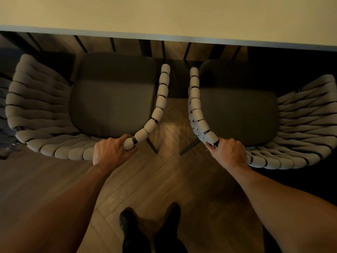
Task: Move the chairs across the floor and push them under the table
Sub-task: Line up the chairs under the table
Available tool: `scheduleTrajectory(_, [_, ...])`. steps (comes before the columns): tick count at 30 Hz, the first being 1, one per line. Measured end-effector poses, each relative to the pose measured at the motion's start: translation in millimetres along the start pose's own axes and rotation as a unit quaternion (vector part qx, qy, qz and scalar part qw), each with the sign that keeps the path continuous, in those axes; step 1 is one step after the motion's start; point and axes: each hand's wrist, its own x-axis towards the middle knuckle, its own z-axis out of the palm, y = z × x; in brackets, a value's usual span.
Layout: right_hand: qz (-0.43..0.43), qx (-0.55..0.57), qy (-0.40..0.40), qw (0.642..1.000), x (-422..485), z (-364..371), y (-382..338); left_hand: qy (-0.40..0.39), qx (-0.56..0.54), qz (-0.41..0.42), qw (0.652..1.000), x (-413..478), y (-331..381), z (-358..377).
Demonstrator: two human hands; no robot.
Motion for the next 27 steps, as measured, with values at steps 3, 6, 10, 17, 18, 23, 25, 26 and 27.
scheduleTrajectory(3, [-0.012, -0.003, 0.009, 1.0, 0, -2, 1, 0.001, 0.0, 0.0, 1.0, 0, 0, 1])
scheduleTrajectory(6, [-0.017, -0.002, 0.008, 1.0, -1, -4, 1, 0.004, 0.004, -0.007, 1.0, 1, 0, 1])
scheduleTrajectory(10, [-0.026, 0.011, 0.008, 1.0, -2, -4, 2, 0.005, -0.002, 0.0, 1.0, 0, -2, 1])
scheduleTrajectory(17, [-0.03, 0.016, 0.003, 0.999, -2, 0, 7, -0.004, -0.004, 0.019, 1.0, 2, -7, 5])
scheduleTrajectory(18, [-0.031, 0.013, 0.002, 0.999, -2, 1, 7, -0.006, -0.005, 0.016, 1.0, 1, -8, 5])
scheduleTrajectory(23, [-0.03, 0.028, -0.015, 0.999, -5, -2, 8, -0.044, -0.01, -0.006, 0.999, -1, -4, -2])
scheduleTrajectory(25, [-0.026, 0.067, -0.036, 0.997, -10, -4, 10, -0.095, -0.035, -0.028, 0.994, 1, -1, -8])
scheduleTrajectory(26, [-0.019, 0.093, -0.055, 0.994, -15, -7, 9, -0.121, -0.048, -0.039, 0.991, 0, 1, -13])
scheduleTrajectory(27, [-0.006, 0.12, -0.07, 0.99, -22, -12, 8, -0.137, -0.051, -0.046, 0.988, -3, 4, -19])
